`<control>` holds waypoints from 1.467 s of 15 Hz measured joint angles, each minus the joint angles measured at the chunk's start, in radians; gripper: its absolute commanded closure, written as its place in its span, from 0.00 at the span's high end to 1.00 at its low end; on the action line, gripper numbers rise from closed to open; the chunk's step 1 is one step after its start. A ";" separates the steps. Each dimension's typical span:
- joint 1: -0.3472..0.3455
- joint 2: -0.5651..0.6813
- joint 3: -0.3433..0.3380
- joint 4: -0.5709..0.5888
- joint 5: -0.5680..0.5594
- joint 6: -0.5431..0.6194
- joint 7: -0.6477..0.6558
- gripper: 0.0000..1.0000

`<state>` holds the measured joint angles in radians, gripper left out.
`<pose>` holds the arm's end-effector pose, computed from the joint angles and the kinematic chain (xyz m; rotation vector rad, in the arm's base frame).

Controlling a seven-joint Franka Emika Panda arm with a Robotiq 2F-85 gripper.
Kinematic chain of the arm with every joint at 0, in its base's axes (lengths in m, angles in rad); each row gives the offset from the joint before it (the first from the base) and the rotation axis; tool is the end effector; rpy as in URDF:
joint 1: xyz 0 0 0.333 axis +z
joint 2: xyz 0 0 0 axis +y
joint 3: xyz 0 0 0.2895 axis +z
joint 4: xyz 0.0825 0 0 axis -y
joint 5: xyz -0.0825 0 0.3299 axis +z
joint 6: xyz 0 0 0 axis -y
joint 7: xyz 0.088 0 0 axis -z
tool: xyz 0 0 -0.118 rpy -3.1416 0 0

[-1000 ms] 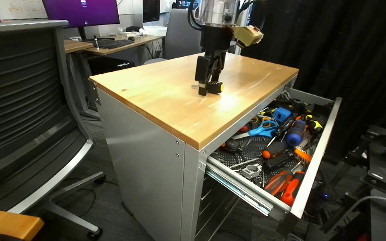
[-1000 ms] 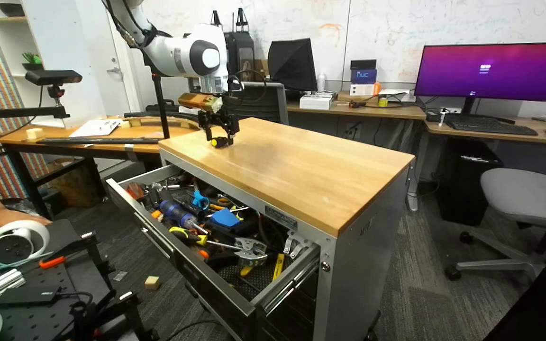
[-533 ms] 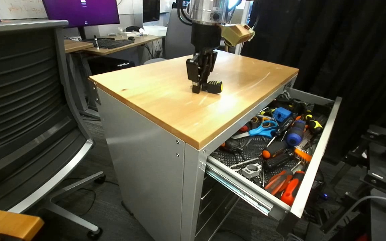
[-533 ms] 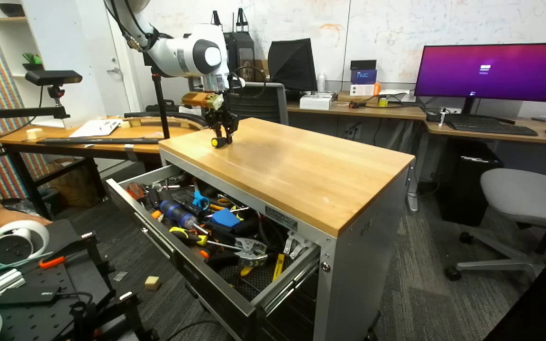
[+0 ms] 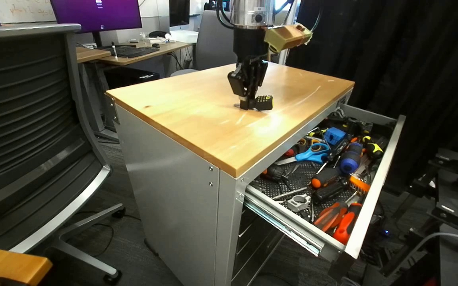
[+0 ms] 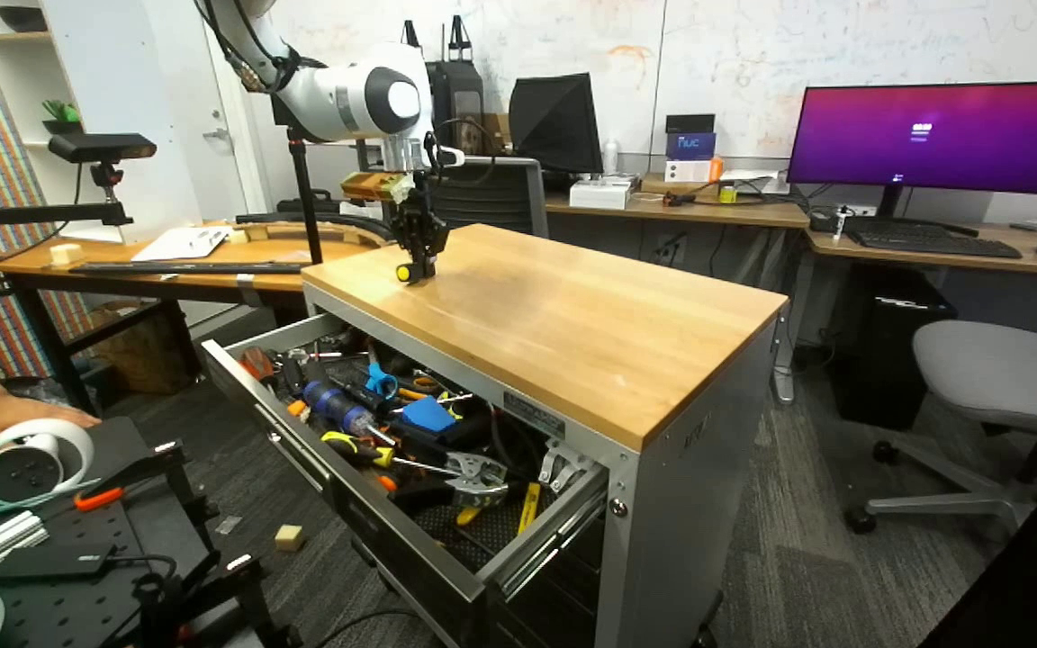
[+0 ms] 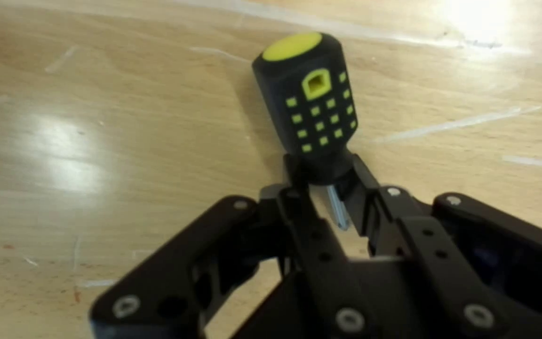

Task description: Put the screwdriver in the topmost drawer and then close the drawer

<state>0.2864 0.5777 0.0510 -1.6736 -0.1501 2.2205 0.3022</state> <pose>0.5883 0.1964 0.2669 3.0413 0.1827 0.0009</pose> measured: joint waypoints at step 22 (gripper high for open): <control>0.008 -0.143 0.066 -0.366 -0.071 -0.181 -0.029 0.11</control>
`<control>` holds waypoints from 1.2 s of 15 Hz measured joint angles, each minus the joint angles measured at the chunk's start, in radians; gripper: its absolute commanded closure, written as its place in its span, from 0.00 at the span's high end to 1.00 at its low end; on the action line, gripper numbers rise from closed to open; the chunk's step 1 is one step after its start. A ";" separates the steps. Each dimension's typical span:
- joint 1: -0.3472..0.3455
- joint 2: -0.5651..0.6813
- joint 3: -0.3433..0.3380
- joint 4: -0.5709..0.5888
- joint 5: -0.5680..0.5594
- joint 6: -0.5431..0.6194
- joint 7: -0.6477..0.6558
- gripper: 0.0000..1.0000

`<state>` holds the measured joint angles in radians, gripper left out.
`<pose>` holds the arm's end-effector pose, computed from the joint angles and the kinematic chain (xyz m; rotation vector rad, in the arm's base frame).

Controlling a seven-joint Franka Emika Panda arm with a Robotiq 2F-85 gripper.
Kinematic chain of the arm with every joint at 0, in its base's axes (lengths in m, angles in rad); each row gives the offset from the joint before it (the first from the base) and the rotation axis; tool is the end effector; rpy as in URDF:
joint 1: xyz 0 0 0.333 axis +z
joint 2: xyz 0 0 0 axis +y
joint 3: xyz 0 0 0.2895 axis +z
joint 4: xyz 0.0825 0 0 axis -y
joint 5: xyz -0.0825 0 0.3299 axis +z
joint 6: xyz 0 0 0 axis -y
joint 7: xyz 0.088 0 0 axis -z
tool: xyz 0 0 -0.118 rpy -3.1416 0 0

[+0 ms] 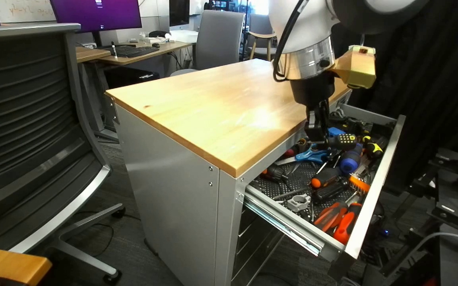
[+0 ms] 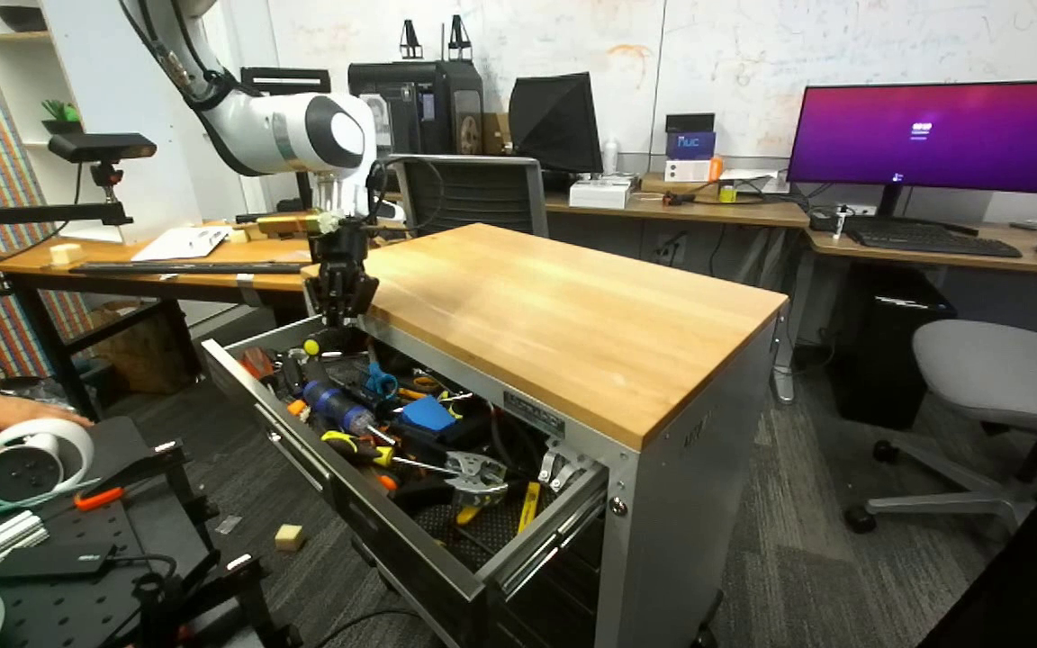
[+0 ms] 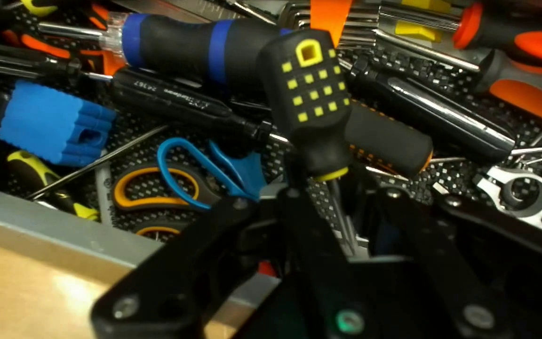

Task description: Put the screwdriver in the topmost drawer and then close the drawer

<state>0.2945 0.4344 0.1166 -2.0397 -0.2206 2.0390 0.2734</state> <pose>0.4612 0.1861 0.2105 2.8096 0.3966 -0.5215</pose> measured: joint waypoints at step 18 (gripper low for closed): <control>-0.066 -0.022 -0.020 -0.061 0.067 -0.171 -0.008 1.00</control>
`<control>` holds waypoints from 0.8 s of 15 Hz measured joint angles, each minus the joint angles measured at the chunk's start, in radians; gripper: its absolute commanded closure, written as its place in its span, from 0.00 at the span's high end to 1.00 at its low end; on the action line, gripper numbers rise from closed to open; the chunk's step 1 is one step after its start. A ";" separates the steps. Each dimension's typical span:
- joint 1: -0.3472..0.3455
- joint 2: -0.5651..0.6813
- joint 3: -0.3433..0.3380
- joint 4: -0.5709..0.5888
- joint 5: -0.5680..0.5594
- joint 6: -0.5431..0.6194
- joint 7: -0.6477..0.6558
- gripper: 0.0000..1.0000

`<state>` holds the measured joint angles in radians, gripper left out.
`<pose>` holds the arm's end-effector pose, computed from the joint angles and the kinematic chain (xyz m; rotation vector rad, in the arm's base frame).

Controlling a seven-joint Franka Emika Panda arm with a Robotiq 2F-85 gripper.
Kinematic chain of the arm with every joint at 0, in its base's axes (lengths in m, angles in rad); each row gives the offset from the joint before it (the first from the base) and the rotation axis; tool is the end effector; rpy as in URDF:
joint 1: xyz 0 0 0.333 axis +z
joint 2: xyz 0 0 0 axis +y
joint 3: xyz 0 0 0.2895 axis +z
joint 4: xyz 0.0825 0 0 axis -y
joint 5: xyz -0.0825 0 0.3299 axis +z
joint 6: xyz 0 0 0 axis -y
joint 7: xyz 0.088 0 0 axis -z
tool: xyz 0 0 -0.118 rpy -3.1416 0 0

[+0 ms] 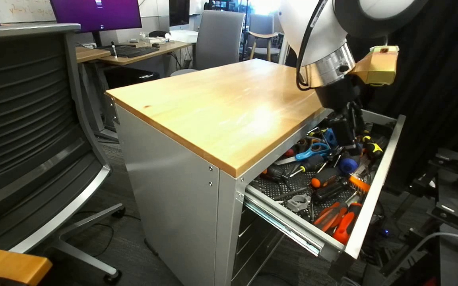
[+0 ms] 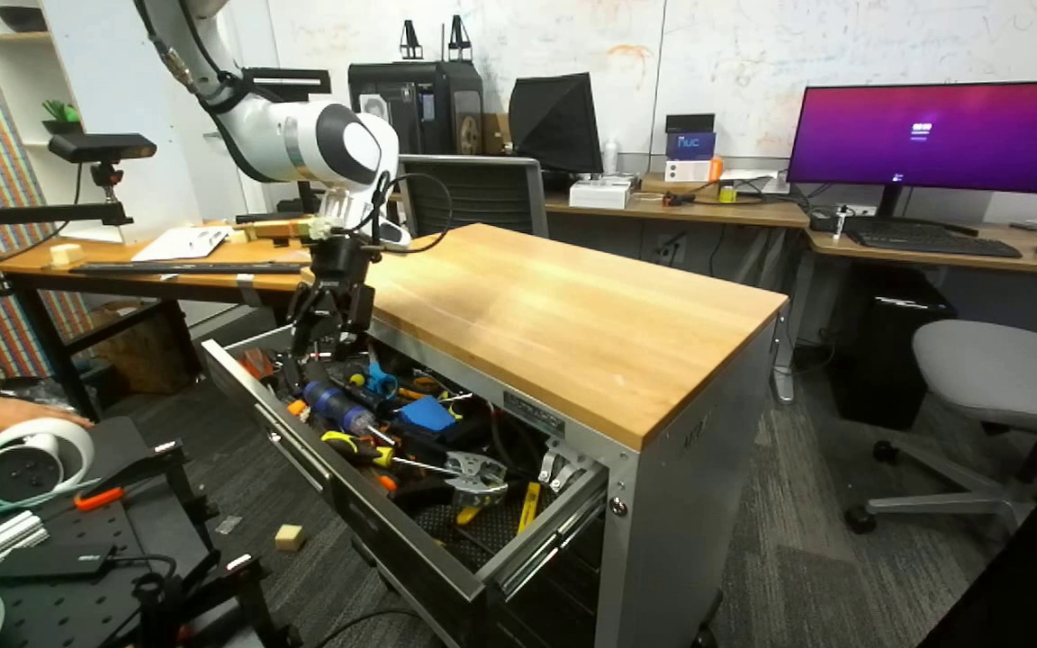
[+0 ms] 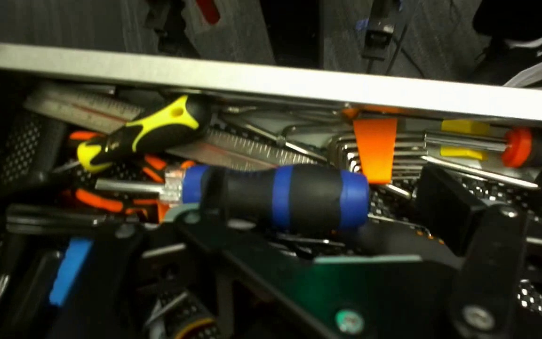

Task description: Put the screwdriver in the topmost drawer and then close the drawer

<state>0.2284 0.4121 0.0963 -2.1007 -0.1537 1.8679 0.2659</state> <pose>0.4328 0.1332 0.2007 2.7426 0.2165 -0.8363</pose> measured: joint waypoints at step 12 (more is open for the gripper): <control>-0.143 -0.003 -0.068 -0.160 0.195 -0.043 0.004 0.58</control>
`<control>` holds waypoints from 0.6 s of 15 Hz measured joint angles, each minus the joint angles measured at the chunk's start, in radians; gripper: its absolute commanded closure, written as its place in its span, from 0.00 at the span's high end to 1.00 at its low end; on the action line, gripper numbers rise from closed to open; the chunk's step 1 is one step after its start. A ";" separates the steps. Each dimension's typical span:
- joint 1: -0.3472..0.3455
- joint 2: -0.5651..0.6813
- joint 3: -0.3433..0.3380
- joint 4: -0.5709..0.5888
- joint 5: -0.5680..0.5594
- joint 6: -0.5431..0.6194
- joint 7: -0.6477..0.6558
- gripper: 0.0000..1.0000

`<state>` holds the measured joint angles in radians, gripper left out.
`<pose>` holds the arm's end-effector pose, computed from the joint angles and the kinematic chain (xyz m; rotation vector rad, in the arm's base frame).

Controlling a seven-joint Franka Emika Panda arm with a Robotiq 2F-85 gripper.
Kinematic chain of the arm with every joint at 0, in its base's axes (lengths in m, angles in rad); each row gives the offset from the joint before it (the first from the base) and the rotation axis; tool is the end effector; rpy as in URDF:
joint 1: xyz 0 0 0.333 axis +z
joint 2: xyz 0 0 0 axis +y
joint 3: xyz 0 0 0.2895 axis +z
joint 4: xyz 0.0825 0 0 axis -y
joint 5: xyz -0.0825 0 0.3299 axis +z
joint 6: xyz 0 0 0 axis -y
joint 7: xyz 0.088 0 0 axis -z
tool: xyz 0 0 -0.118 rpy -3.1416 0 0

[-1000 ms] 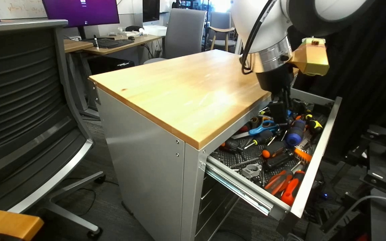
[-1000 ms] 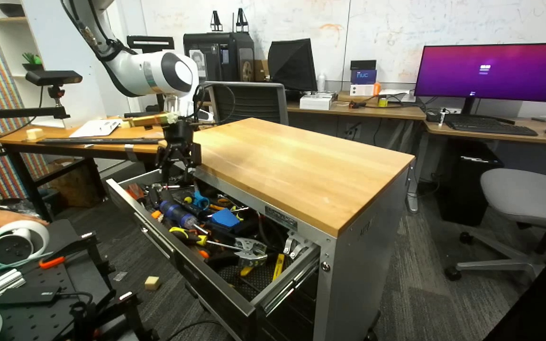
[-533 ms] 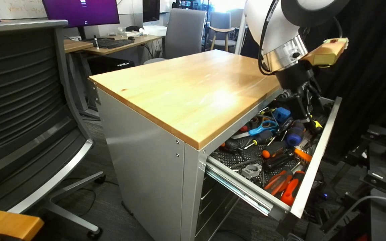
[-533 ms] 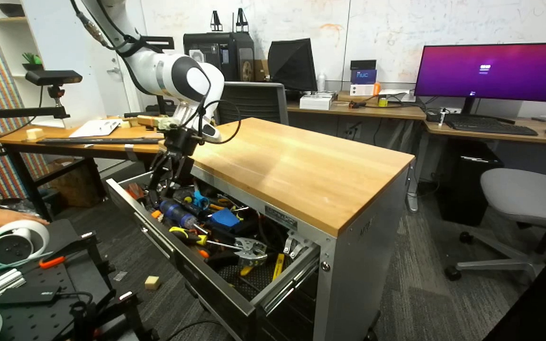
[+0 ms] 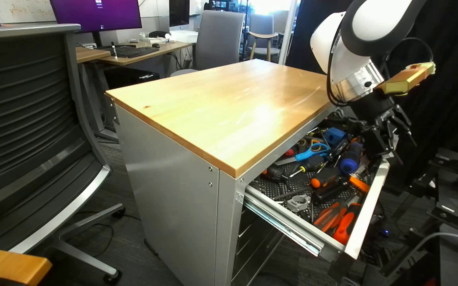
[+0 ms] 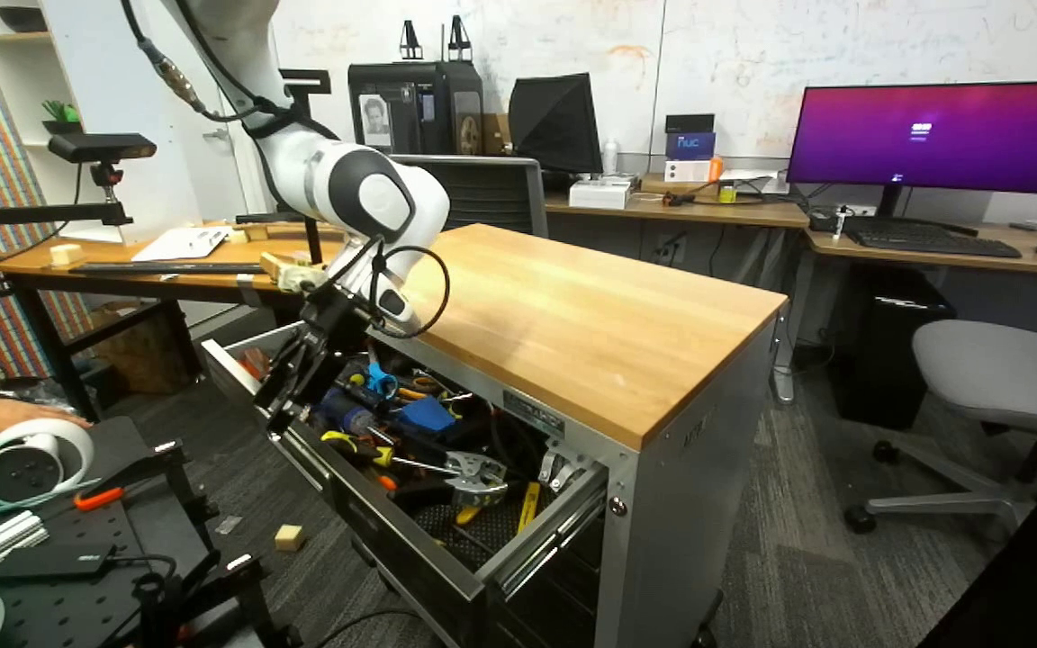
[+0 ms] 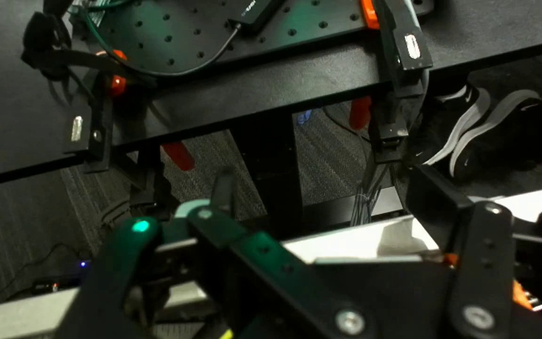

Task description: Put the screwdriver in the topmost drawer and then close the drawer

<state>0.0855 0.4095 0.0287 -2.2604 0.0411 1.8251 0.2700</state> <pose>0.3816 0.0486 0.1653 2.7541 -0.2503 -1.2326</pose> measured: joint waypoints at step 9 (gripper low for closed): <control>-0.008 0.012 -0.003 -0.030 -0.028 0.033 -0.001 0.00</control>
<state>0.0772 0.4214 0.0260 -2.2904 0.0133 1.8584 0.2693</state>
